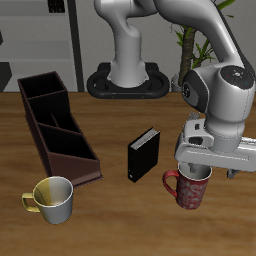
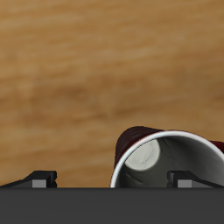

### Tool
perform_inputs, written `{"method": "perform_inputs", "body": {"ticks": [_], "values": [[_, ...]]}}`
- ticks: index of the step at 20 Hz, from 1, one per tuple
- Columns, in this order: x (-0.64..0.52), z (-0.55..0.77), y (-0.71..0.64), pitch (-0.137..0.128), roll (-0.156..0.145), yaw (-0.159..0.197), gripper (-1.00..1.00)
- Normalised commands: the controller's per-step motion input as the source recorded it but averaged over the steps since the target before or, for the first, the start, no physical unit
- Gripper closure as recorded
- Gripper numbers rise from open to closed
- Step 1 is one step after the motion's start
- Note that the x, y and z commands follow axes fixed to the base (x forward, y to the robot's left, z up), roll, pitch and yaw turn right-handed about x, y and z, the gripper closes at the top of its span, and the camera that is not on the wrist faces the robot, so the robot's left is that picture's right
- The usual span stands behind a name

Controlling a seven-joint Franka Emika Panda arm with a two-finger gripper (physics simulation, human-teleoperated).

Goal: Place the red mug into the right desk caddy's right compartment and place the yellow book into the right desk caddy's back compartment

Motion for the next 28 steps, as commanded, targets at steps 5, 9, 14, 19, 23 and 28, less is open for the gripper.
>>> {"method": "perform_inputs", "body": {"ticks": [5,9,14,19,23,28], "values": [[0.05,-0.15,-0.06,0.017,-0.005,-0.034,-1.00],[0.08,-0.27,-0.03,0.056,0.014,-0.092,-1.00],[0.05,-0.34,0.01,0.058,0.032,-0.156,-1.00],[0.07,-0.26,-0.12,0.053,0.001,-0.176,1.00],[-0.02,-0.02,-0.06,-0.026,-0.020,0.009,1.00],[-0.06,0.09,0.01,-0.014,-0.001,0.020,1.00]]}}
